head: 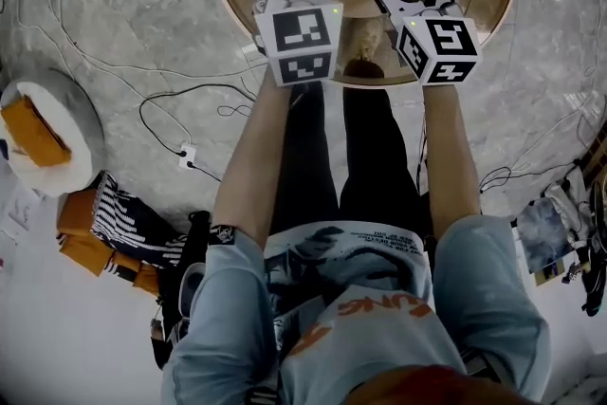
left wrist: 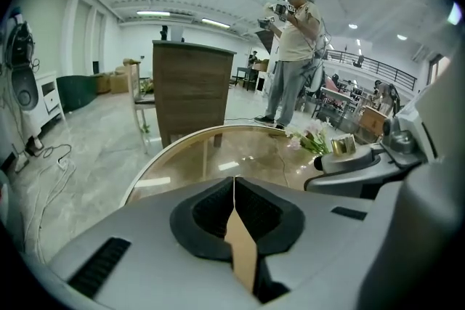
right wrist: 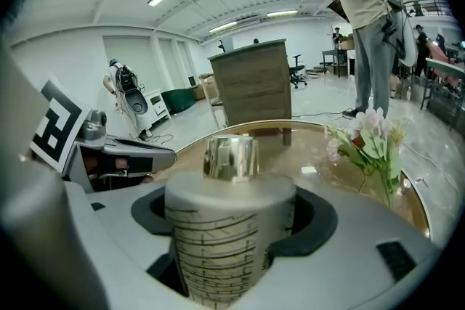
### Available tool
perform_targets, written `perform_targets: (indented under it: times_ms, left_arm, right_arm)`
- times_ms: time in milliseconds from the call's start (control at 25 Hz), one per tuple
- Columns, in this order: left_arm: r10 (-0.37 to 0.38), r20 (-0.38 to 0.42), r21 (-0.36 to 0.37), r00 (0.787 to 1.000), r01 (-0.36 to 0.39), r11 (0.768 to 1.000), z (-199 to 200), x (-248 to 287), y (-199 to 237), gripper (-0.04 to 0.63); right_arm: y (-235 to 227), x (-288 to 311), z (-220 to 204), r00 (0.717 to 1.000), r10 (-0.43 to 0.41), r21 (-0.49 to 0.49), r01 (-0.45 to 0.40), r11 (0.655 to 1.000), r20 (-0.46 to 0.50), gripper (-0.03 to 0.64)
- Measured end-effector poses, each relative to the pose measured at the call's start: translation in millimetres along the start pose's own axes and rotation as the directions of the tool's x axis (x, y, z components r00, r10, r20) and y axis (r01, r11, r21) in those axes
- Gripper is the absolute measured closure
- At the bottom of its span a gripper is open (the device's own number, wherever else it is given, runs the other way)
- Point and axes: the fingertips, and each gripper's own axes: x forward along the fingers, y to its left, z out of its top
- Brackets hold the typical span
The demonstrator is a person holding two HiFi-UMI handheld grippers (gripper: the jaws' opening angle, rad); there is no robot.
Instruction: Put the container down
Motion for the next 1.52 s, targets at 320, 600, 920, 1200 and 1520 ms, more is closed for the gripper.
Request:
perform_targets:
  times_ms: [320,600,920,1200,1520]
  left_arm:
    - [0.002,0.035,0.051,0.999,-0.004,0.999,46.2,49.3,17.4,0.565]
    - [0.02,0.032,0.038,0.999,-0.021,0.999,65.2,77.8,39.1,0.565]
    - [0.03,0.013,-0.026,0.999,-0.03,0.999,60.3,87.2,39.6,0.565]
    - [0.015,0.007,-0.042,1.0,-0.014,0.999,56.3,87.0,49.9,0.565]
    - [-0.003,-0.011,-0.052,1.0,0.002,0.999,51.5,82.9,43.0,0.565]
  right_arm:
    - [-37.0,52.4,46.5,0.994,-0.068,-0.075,0.075,0.994,0.087,0.258]
    - [-53.0,96.7,78.3,0.989,-0.075,-0.114,0.09,0.989,0.129,0.259]
    - [-56.2,125.0,85.2,0.988,-0.033,-0.156,0.057,0.986,0.149,0.259]
    - [-46.7,133.3,69.7,0.992,0.028,-0.24,0.003,0.971,0.126,0.259]
    - [-52.0,117.5,54.0,0.996,0.009,-0.234,0.013,0.972,0.092,0.256]
